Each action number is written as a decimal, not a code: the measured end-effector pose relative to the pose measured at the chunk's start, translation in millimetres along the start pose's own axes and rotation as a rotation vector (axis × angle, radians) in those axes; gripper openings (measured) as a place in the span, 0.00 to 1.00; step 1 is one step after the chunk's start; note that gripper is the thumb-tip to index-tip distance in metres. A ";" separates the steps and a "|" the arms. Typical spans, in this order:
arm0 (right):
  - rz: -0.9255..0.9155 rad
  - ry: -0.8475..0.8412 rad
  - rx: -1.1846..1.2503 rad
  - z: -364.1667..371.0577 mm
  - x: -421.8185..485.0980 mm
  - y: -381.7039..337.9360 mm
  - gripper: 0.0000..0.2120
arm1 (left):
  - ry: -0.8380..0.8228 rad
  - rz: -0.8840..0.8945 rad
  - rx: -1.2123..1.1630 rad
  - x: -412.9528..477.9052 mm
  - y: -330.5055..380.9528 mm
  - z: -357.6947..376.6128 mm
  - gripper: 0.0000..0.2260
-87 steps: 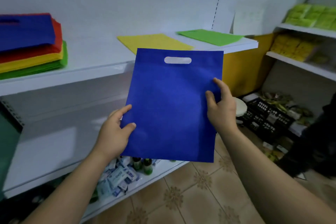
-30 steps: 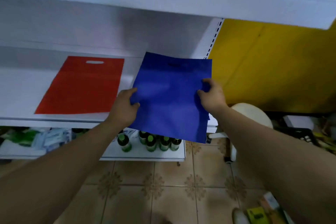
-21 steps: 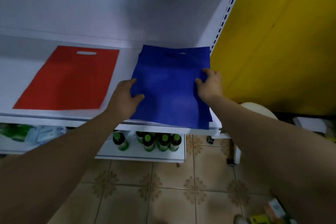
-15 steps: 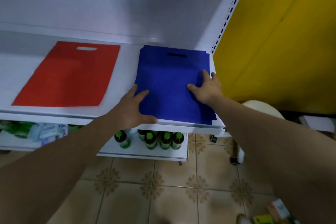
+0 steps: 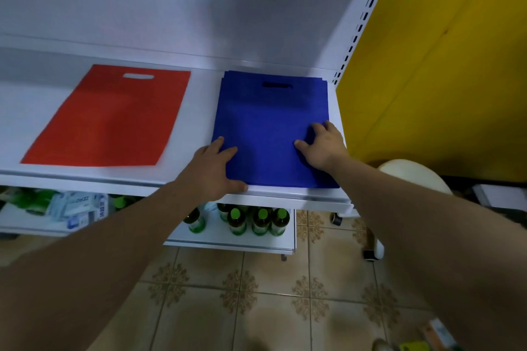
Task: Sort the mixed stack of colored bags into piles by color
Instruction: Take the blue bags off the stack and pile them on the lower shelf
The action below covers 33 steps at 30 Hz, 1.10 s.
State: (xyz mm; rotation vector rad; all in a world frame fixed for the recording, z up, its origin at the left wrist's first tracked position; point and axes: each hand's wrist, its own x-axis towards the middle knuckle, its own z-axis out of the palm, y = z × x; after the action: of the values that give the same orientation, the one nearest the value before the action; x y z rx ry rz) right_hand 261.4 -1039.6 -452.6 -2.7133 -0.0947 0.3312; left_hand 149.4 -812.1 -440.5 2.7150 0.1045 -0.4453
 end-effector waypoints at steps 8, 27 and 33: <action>-0.032 0.001 -0.031 -48.2 -46.2 -30.8 0.33 | -0.004 -0.010 -0.064 -39.0 7.8 -45.8 0.37; -0.346 0.213 -0.122 -152.9 -334.4 -299.9 0.33 | 0.301 0.118 -0.069 -361.4 -73.3 -224.1 0.32; -0.521 0.259 -0.116 -179.7 -375.6 -410.9 0.31 | 0.459 0.032 -0.085 -431.5 -125.7 -299.7 0.30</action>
State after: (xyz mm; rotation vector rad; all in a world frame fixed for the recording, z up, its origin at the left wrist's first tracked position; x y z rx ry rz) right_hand -66.3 -774.9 -46.7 -2.6881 -0.7462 -0.1828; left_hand -188.3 -585.4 -84.9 2.6787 0.1970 0.1947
